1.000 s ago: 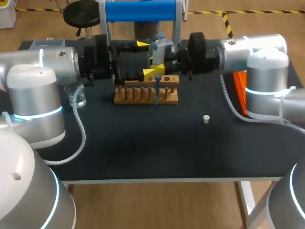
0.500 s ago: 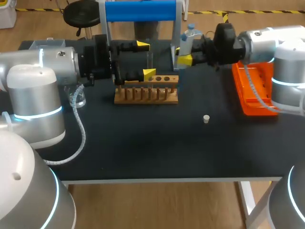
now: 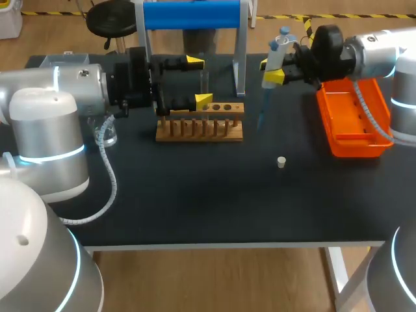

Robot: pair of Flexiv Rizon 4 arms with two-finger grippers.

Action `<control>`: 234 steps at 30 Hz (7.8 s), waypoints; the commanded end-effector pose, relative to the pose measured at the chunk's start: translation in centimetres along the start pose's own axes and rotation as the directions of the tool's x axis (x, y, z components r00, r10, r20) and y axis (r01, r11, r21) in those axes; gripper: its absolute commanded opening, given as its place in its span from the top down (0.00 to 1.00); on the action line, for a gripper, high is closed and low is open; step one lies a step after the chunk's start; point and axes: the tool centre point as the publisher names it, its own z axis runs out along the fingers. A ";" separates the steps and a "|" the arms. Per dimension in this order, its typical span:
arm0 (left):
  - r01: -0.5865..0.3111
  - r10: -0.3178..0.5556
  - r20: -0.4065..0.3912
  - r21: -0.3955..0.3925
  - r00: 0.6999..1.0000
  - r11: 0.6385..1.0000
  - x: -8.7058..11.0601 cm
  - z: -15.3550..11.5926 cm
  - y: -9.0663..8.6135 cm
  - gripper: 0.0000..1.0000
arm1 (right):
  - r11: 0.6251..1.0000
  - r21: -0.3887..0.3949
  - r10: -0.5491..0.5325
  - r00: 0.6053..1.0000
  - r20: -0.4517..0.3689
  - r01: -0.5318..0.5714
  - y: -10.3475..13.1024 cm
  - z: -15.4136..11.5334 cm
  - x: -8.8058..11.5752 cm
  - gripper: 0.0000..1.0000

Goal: Invert the test tube, pick up the pipette, mount the tip to pipette, aspirate from beaker and dispense into the tube, eject the tip, return the pipette, and cap with the stopper.

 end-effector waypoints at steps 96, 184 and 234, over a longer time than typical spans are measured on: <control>-0.001 0.001 0.000 0.002 1.000 1.000 0.0 0.0 0.1 0.00 | 0.999 0.030 0.043 0.998 0.034 -0.044 0.8 -29.4 1.9 1.00; 0.008 -0.003 0.064 -0.077 0.998 0.997 -2.3 24.6 -7.6 0.00 | 0.998 0.045 0.047 0.997 0.054 -0.049 0.9 -29.3 1.9 1.00; 0.000 0.003 0.052 -0.065 0.999 0.998 -2.5 24.9 -7.7 1.00 | 0.999 0.031 0.038 0.993 0.114 -0.042 0.9 -28.8 1.6 1.00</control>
